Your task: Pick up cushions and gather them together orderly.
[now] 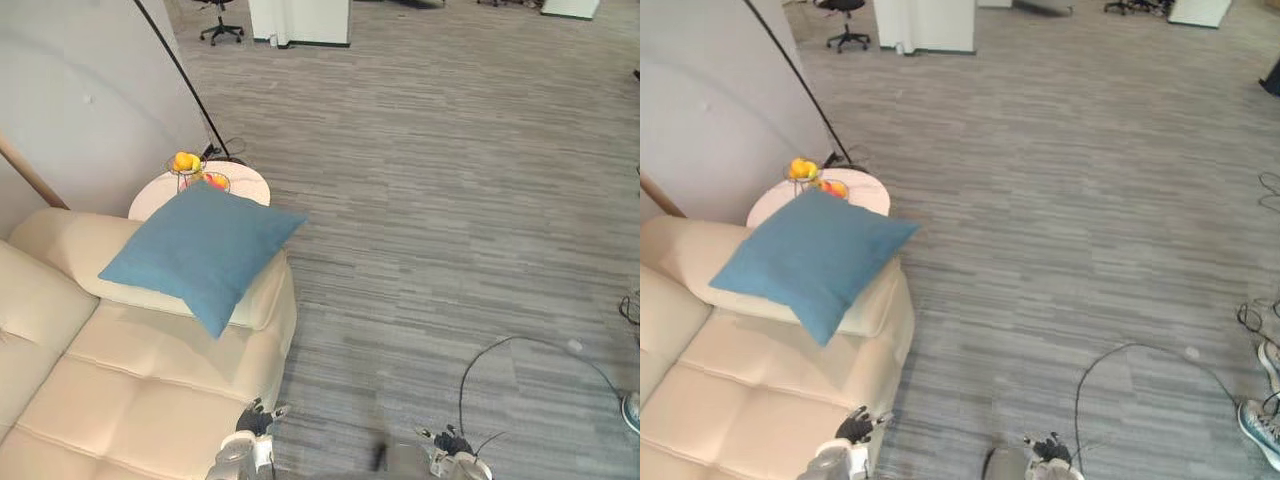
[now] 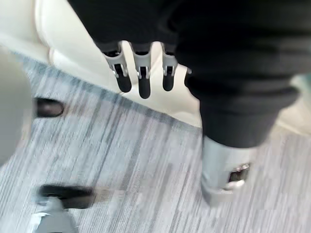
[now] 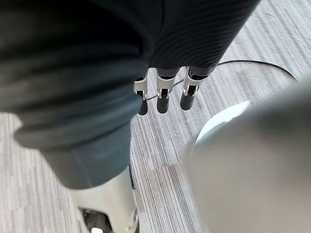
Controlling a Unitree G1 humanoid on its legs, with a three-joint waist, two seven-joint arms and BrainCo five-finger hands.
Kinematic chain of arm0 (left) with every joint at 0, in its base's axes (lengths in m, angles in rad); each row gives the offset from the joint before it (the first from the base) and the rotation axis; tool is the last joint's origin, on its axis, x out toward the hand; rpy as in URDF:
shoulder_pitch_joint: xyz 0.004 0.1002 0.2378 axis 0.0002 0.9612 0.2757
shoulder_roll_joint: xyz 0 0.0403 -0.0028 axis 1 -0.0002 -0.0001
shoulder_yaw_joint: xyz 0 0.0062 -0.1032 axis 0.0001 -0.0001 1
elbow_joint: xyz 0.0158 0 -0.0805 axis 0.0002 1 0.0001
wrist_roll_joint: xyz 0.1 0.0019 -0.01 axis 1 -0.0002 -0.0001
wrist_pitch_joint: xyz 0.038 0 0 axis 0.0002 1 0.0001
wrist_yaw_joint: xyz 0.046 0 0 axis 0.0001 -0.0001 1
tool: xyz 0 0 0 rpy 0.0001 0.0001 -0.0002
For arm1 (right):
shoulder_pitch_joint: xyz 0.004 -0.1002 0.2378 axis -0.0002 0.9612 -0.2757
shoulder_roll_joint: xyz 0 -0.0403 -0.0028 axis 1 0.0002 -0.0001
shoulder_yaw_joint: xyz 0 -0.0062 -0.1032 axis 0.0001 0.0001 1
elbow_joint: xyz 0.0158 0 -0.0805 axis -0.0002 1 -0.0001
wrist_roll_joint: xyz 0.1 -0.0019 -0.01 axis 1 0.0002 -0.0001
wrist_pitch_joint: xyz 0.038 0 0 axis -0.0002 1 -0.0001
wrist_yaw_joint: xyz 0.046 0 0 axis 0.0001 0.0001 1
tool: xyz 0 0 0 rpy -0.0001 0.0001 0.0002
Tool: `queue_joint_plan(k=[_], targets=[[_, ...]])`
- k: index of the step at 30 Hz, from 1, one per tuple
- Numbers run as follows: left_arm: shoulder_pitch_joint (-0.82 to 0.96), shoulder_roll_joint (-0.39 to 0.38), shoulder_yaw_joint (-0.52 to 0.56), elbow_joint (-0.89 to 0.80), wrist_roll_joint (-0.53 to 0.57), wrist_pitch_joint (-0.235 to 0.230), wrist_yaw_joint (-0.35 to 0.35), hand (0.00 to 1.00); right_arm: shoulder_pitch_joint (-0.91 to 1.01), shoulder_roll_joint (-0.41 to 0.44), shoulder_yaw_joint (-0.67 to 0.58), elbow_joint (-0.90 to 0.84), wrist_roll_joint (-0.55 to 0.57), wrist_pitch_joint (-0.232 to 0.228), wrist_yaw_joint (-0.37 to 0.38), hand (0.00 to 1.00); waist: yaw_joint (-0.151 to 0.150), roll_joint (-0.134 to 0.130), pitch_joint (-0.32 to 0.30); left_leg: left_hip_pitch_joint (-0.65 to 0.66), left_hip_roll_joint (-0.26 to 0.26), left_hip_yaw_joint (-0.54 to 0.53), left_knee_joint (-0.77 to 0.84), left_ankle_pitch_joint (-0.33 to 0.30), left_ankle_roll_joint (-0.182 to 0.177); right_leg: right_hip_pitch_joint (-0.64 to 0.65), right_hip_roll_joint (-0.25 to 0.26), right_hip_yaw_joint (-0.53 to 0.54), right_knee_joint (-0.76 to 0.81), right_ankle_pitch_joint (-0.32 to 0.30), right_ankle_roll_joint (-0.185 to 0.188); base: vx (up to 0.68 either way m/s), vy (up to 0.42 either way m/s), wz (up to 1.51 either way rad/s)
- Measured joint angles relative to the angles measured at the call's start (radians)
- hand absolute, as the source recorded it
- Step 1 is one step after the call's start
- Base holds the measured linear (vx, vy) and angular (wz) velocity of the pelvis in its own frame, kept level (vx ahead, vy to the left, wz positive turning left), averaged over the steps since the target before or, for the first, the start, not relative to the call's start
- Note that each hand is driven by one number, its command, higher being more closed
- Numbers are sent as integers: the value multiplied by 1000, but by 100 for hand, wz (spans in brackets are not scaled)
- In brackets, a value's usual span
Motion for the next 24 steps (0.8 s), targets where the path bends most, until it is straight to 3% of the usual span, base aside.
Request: queue_joint_plan(k=[1,2,3,4,5,6,7,8,11,13,14,16,18,20,22,24], targets=[[6,-19,3,2,1,0,0,0,-4,-14,1,3,-1,2,0,0,1,21,-14,-24,18,-2,65,1,0,5,0,-23,9,-40,-13,478,-337,10],[7,-24,3,2,1,0,0,0,-2,-16,2,2,-1,2,0,0,1,23,-15,-40,24,-2,92,1,0,8,0,-30,8,-46,-16,364,-284,38],[6,-40,16,-6,7,0,-1,0,4,-19,-1,2,2,1,-1,0,-6,36,-20,-114,40,-8,248,4,-6,31,-4,-54,0,-69,-21,310,-272,65],[2,-59,40,-21,7,1,-2,0,6,-21,1,-5,2,1,-4,0,-7,45,-14,-219,74,-10,484,50,-66,81,-11,-93,-13,-91,-32,296,-260,70],[3,-62,40,-28,7,1,-1,0,6,-22,6,-7,2,1,-5,0,-5,47,-11,-250,88,-9,552,73,-77,105,-10,-102,-22,-97,-38,348,-246,71],[6,-63,40,-53,7,-3,-3,0,15,-22,32,-7,2,3,-8,0,3,43,-4,-319,125,20,712,78,-55,178,-10,-130,-49,-120,-48,226,-147,52],[9,-62,39,-63,7,-5,-3,0,16,-21,40,-7,2,2,-8,0,5,41,-3,-341,134,37,741,71,-45,219,-10,-149,-75,-122,-48,306,-167,50],[13,-62,37,-72,7,-6,-3,0,15,-19,40,-7,2,2,-9,0,9,39,-3,-362,134,64,725,60,-31,263,-13,-166,-110,-122,-48,240,-76,25],[10,-59,30,-72,6,-8,-3,0,-10,-19,39,-8,2,2,-9,0,11,38,-3,-384,100,165,429,53,-14,324,-18,-187,-185,-117,-34,273,-11,13],[10,-60,16,-69,7,-8,-5,0,7,-21,37,-7,2,3,-9,0,9,43,-3,-362,61,233,121,203,-8,371,-15,-224,-218,-128,-7,389,101,43],[10,-59,7,-65,7,-8,-4,0,12,-23,33,-3,2,3,-9,0,9,51,-6,-364,60,257,66,277,26,384,-4,-238,-222,-137,7,305,109,54],[-4,-31,1,-49,8,-7,-5,0,8,-7,17,25,1,8,-9,0,11,8,-6,-342,14,275,39,258,76,411,-36,-252,-240,-126,39,342,119,42],[-9,-25,7,-47,8,-4,-6,0,-1,4,18,20,1,8,-9,0,14,-12,-2,-328,-19,268,37,230,88,427,-64,-251,-233,-124,42,348,133,22],[-10,-20,5,-30,7,-4,-7,0,6,2,18,21,-1,8,-6,0,16,-5,-1,-274,-42,245,35,192,96,416,-95,-237,-89,-124,43,283,137,29],[-11,-19,-1,-25,7,-3,-8,0,21,-6,28,16,-2,6,1,0,15,-3,4,-199,-65,203,32,129,89,282,-157,-179,304,-103,83,251,124,38],[-10,-6,-2,-13,7,1,-8,0,24,-4,27,-2,-2,6,1,0,14,-1,6,-147,-72,175,33,101,82,209,-157,-135,427,-155,88,255,60,52]])
